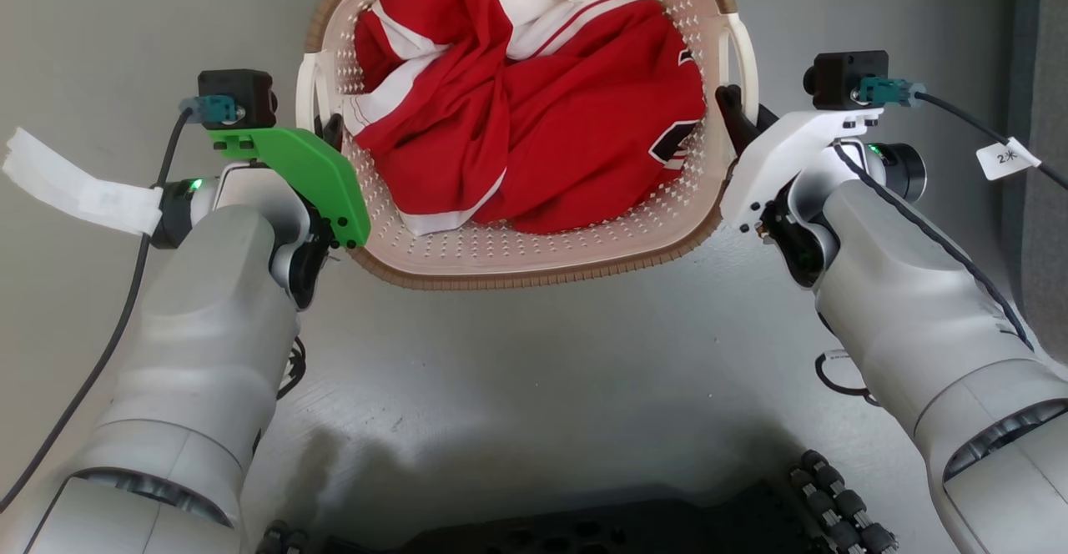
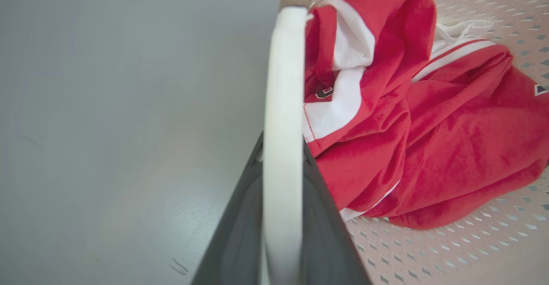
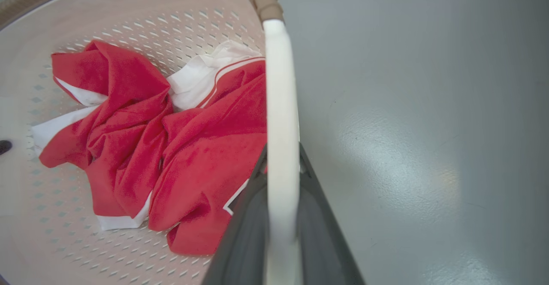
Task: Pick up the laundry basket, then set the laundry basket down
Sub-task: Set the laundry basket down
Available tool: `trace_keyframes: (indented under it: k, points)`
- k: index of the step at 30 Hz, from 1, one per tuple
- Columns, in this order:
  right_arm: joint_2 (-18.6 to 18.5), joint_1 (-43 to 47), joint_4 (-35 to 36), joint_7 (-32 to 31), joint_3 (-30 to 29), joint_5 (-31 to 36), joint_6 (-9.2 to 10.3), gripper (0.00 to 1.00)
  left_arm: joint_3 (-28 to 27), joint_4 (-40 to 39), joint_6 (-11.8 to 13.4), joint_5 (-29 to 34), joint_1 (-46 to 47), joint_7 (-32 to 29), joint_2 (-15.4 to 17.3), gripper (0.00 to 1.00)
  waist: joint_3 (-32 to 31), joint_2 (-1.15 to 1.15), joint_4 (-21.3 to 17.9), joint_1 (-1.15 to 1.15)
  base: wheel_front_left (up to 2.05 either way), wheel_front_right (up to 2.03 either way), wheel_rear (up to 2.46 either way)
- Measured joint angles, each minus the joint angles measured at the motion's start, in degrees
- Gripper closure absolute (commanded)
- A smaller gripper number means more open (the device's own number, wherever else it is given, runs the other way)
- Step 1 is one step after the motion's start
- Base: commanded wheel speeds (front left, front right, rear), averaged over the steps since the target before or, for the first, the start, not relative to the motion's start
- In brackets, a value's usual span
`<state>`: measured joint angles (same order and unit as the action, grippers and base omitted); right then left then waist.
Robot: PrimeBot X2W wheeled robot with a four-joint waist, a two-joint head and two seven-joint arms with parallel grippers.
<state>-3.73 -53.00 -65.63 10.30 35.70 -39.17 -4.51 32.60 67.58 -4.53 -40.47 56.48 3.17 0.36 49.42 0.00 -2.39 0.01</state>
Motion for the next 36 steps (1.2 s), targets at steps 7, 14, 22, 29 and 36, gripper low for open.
trace_keyframes:
  k: [7, 14, 22, 29, 36]
  points:
    - [0.18, -0.34, -1.04, 0.59, 0.15, 0.05, -0.01, 1.0, -0.13, 0.68, 0.0, 0.0, 0.21, 0.68, -0.41, 1.0, 0.52, 0.0, -0.15, 0.0, 0.0, 0.0, 0.0]
    - [0.02, -0.91, -1.13, 1.41, 0.94, 0.67, -0.3, 0.25, -0.49, 1.74, -0.07, -0.01, 1.24, 1.0, -0.3, 0.0, 0.97, 0.0, -0.27, 0.0, 0.0, 0.0, 0.0]
    - [-1.48, -1.65, -1.69, 2.35, 1.54, 1.21, -0.9, 0.0, -0.75, 2.54, -0.05, -0.09, 1.6, 1.59, 0.89, 0.0, 1.22, 0.0, -0.19, -0.01, 0.0, 0.0, 0.0]
    - [-1.38, -1.65, -2.41, 2.86, 1.52, 1.19, -1.14, 0.0, -0.74, 3.1, -0.45, -0.16, 1.71, 1.94, 0.81, 0.0, 0.16, 0.0, 0.16, -0.01, 0.0, 0.0, 0.0]
    - [-1.41, -1.41, -2.93, 3.36, 1.45, 1.13, -1.49, 0.0, -0.68, 3.94, -0.51, -0.51, 1.57, 3.09, 0.82, 0.0, -2.06, 0.0, 0.22, -0.01, 0.0, 0.0, 0.0]
